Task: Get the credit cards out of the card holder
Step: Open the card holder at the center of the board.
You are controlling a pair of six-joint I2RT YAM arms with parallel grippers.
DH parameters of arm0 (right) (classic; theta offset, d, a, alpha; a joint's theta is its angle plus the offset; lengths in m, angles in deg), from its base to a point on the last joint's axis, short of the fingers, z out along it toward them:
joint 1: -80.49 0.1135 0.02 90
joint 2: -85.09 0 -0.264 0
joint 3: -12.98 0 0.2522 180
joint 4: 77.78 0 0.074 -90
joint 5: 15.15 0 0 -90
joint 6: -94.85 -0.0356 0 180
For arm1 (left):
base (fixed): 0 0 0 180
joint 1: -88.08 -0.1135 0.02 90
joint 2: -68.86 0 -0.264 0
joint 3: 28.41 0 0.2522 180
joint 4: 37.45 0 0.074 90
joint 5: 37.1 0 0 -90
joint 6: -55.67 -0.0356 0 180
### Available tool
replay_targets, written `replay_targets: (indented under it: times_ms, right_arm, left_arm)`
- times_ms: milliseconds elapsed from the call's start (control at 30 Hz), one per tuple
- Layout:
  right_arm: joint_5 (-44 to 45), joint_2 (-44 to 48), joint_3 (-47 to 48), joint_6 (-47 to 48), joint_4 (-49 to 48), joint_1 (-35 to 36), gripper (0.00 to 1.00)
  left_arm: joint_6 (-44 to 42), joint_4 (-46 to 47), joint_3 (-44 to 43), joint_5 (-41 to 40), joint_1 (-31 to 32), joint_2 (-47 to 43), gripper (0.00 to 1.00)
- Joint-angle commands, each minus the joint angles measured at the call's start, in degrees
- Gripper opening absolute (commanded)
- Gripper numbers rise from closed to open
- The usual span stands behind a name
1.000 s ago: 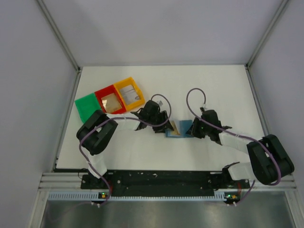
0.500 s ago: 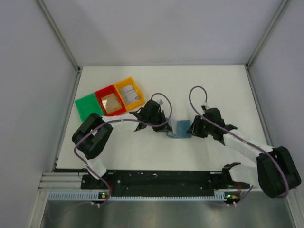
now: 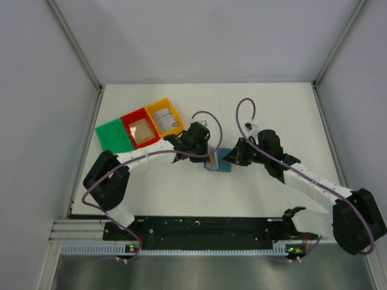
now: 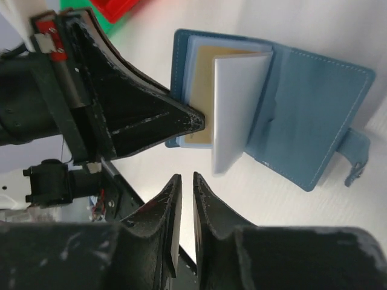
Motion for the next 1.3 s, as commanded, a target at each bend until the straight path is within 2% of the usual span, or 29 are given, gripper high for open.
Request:
replay_targets:
  times_ms: [0,200,333,600,800,867,967,1067,1167,1267]
  right_arm:
    - [-7.4,-4.9,-3.7,-7.2,-16.3,1.2,0.10]
    - [-7.4,-12.0,-3.4,-7.7,-19.3,2.4,0.09]
    - [-2.2,-14.9,-4.1,-7.0,-16.3,2.1,0.09]
    - [-7.7,-21.0,-7.8,-9.7,-27.9,-1.3,0.17]
    - [-8.7,-26.7,-8.3,-10.6,-31.4,-2.4,0.17]
    - [-8.8,-27.7,-9.2,-10.8,-32.5,-3.2,0.17]
    - [-8.5,-28.7,-9.3,-10.1,-31.9,-3.7,0.17]
    - [-8.0,-29.4,-9.2,-9.6,-31.2,-3.8,0.18]
    - [-7.7,-29.4,-9.1,-8.6,-30.2,-3.8,0.18]
    - [-7.6,-29.0,-8.7,-8.0,-28.8,-3.8,0.18]
  left_arm:
    - [-0.4,-1.8,-2.7,-1.2,0.7,-0.9,0.00]
    - [1.1,-1.5,-2.8,-0.3,1.3,0.0,0.00]
    - [2.6,1.9,0.9,3.1,1.0,-1.5,0.00]
    - [9.2,23.9,18.2,12.4,-2.2,-3.3,0.00]
    - [10.9,30.0,22.8,14.2,-3.2,-2.8,0.03]
    - [10.7,29.6,23.6,13.1,-3.3,-3.5,0.08]
    - [11.3,28.1,25.4,11.0,-4.1,-4.7,0.24]
    - [13.1,25.5,27.8,8.2,-5.5,-6.6,0.48]
    - [12.9,22.2,28.3,6.0,-6.8,-9.4,0.64]
    - [11.7,16.8,25.7,4.4,-6.8,-12.3,0.65]
